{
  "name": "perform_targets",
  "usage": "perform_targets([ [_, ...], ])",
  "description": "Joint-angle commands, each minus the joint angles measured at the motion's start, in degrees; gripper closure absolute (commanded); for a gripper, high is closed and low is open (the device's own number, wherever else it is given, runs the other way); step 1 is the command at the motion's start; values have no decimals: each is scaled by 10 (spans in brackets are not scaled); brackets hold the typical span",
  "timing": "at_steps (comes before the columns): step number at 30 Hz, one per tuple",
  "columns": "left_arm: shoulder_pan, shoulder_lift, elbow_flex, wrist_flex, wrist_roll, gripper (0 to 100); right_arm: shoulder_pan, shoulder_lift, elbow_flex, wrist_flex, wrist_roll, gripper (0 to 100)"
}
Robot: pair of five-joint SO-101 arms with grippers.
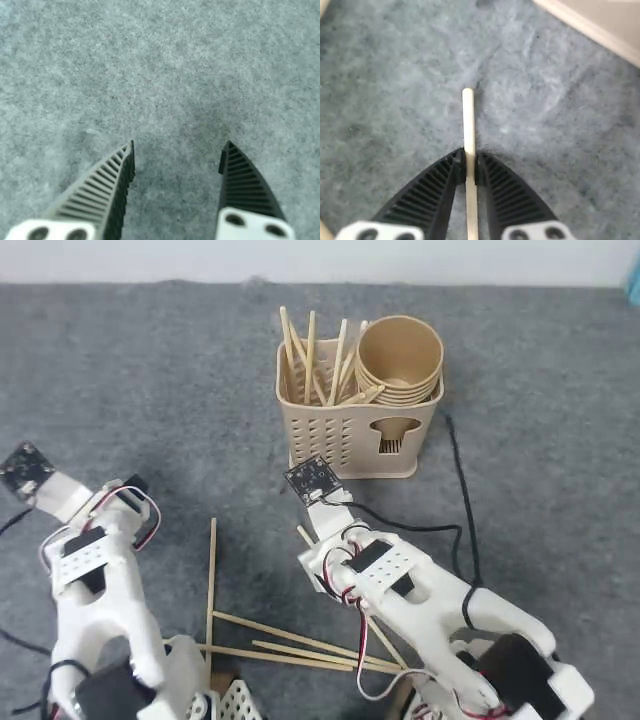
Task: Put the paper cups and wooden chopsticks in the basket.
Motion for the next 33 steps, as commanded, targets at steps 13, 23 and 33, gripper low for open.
perform_targets([
  [13,-2,2,-23,-16,6,736,0,-487,-18,108,-7,991],
  [23,-1,2,-23,-16,6,736,53,-703,24,-167,6,991],
  [33,-1,2,-23,-16,6,736,64,-509,10,-540,213,991],
])
